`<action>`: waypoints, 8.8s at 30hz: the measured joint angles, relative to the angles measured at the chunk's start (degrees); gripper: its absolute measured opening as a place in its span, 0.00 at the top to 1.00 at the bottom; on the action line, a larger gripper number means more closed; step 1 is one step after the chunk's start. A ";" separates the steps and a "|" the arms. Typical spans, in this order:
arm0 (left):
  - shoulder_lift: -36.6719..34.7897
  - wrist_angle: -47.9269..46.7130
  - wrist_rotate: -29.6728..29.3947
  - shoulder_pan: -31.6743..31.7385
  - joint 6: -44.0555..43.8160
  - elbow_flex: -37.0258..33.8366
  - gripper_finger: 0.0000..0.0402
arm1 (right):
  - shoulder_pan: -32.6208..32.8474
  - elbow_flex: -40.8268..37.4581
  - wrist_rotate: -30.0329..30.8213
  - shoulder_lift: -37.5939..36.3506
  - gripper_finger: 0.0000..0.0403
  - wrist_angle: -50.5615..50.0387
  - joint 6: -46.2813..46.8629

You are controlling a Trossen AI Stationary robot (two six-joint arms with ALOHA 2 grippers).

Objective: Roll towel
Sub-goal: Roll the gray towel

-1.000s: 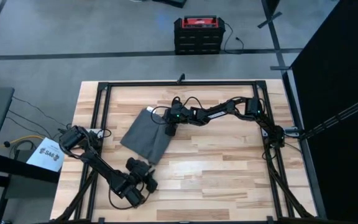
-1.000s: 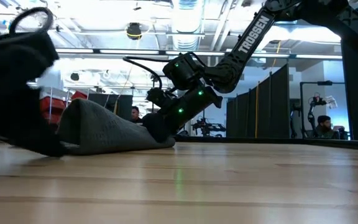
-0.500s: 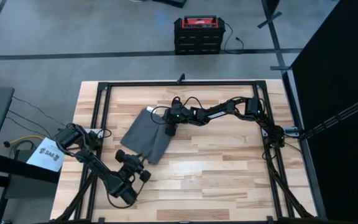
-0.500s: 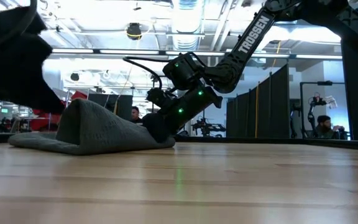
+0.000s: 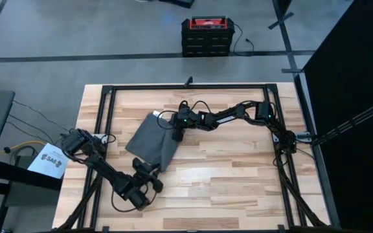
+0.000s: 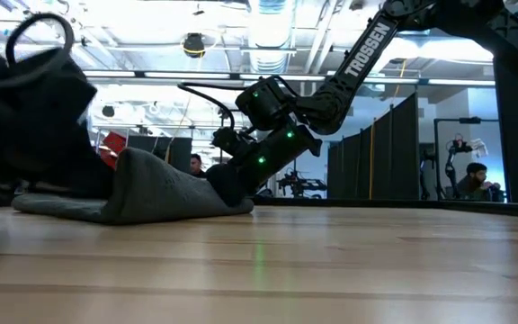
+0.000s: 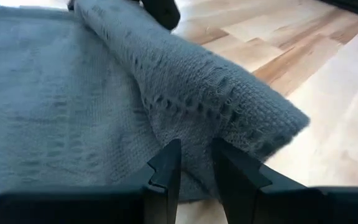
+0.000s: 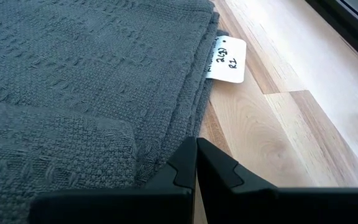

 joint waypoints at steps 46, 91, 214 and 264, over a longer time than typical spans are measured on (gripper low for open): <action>-0.36 -11.19 8.52 7.42 28.02 17.66 0.81 | -0.02 0.07 0.02 0.00 1.00 -0.45 0.07; -0.68 -31.50 15.38 -3.21 -13.58 6.44 0.81 | 1.90 0.00 -0.03 -2.70 1.00 1.27 -9.85; 0.78 -1.69 7.76 -0.41 26.25 12.94 0.81 | 36.74 -15.96 10.96 -16.79 1.00 -14.93 3.07; 10.05 10.75 3.03 1.41 25.10 11.91 0.81 | 34.25 -13.00 1.13 -15.77 1.00 -16.47 13.73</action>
